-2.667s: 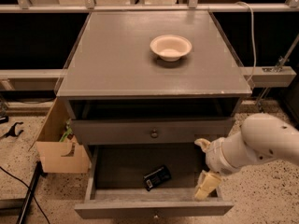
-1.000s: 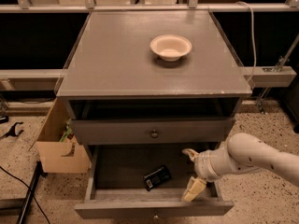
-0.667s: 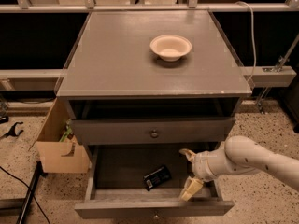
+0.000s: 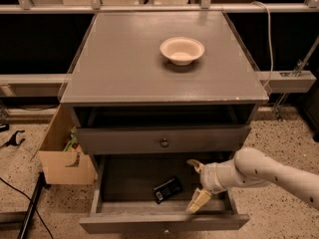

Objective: Pick rxbar blueberry from middle drawer and place on counter

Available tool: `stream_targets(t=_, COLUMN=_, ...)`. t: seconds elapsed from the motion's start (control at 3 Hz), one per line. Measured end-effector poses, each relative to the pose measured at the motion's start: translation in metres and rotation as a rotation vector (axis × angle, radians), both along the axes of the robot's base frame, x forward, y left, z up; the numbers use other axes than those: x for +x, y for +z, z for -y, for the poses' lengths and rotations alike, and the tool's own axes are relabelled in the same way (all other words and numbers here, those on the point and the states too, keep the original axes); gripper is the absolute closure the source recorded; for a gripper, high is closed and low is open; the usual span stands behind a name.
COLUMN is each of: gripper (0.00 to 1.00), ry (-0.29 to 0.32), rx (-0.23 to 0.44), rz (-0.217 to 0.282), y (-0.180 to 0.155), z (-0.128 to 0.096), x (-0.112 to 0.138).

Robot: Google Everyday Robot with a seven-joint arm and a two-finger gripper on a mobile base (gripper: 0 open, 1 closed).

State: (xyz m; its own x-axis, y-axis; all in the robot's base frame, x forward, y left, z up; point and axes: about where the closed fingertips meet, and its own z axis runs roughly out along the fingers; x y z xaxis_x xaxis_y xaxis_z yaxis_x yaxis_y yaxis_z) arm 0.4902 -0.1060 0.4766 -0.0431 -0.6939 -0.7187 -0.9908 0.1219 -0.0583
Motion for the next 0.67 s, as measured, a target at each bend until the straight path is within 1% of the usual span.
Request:
stream_targets(t=0.33, gripper=0.00, ry=0.005, rx=-0.006, rz=0.012, y=-0.006, z=0.000, x=0.005)
stream_targets(t=0.67, gripper=0.03, ry=0.050, rx=-0.010, rz=0.029, y=-0.022, z=-0.011, x=0.017)
